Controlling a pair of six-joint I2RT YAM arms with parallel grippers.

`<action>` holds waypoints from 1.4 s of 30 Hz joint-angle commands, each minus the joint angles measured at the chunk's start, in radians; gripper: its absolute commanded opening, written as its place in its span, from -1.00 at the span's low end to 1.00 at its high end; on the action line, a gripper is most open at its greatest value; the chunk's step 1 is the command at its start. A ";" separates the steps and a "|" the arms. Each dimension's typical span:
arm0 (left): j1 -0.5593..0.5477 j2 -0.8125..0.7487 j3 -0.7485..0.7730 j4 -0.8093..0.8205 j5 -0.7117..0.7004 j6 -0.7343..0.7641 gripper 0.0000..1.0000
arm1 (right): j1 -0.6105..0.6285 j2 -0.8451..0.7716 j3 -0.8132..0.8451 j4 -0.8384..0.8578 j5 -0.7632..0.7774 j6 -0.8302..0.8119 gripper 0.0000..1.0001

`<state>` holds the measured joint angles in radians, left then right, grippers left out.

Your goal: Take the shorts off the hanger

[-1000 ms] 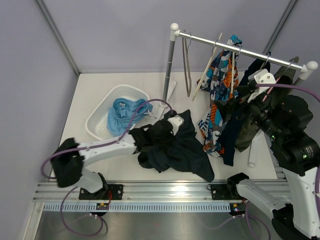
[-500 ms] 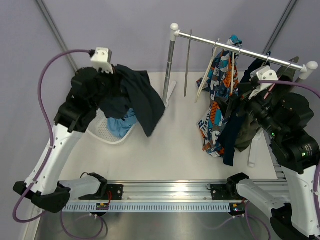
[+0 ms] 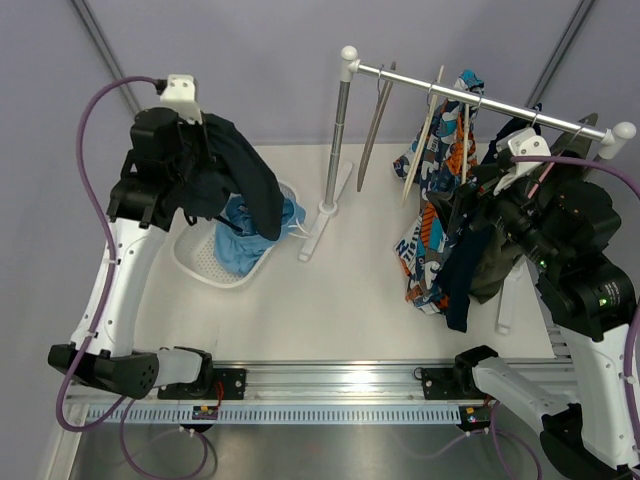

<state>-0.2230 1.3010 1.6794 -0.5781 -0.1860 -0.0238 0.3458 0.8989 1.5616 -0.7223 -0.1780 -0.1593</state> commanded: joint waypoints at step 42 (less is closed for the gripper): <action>-0.013 -0.284 -0.646 0.212 0.244 -0.249 0.98 | -0.010 -0.003 -0.207 -0.207 -0.483 -0.175 0.99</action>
<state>-0.2348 1.0687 1.0077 -0.3679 0.0353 -0.2806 0.3401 0.8970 1.3563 -0.9291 -0.6559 -0.3161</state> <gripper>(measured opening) 0.987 0.993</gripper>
